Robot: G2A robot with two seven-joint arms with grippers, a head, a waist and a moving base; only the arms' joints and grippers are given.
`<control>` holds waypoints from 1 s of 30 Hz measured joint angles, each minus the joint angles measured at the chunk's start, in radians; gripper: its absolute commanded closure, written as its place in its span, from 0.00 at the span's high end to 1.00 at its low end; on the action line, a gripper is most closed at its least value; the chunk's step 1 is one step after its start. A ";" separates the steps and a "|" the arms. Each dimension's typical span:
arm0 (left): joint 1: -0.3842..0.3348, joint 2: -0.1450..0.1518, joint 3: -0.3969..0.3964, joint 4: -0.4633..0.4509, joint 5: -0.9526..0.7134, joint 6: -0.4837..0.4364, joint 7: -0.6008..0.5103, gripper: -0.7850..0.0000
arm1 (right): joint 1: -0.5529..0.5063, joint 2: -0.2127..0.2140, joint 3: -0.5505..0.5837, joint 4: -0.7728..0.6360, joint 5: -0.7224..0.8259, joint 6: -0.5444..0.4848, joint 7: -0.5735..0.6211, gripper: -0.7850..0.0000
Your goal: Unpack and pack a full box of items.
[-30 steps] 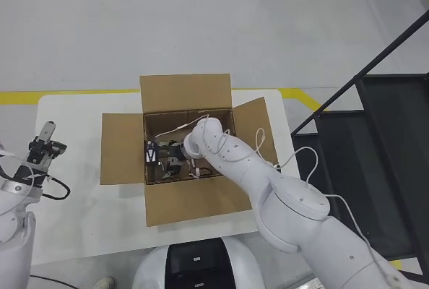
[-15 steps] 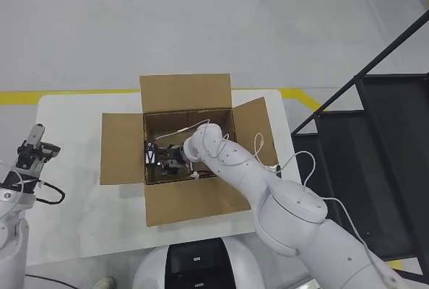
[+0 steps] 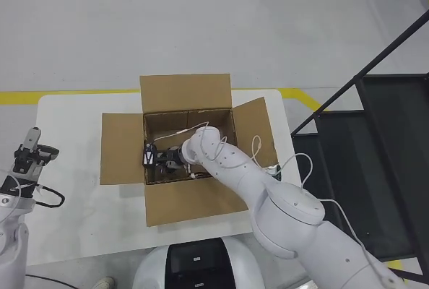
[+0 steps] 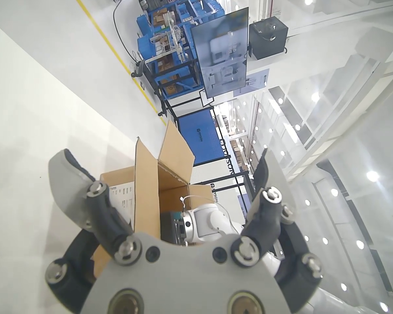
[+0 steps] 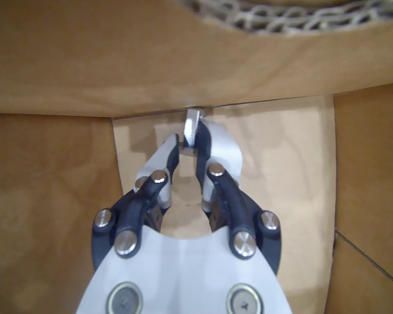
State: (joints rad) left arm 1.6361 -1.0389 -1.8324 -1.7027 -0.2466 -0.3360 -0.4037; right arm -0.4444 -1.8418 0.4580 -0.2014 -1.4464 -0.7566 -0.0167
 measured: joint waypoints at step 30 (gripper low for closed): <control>0.000 0.000 0.000 0.000 0.000 0.000 0.000 1.00 | 0.054 0.069 0.041 -0.048 0.000 -0.004 0.077 0.00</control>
State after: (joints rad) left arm 1.6361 -1.0389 -1.8324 -1.7027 -0.2466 -0.3360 -0.4037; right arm -0.3907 -1.7725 0.4987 -0.2493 -1.4462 -0.7603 0.0604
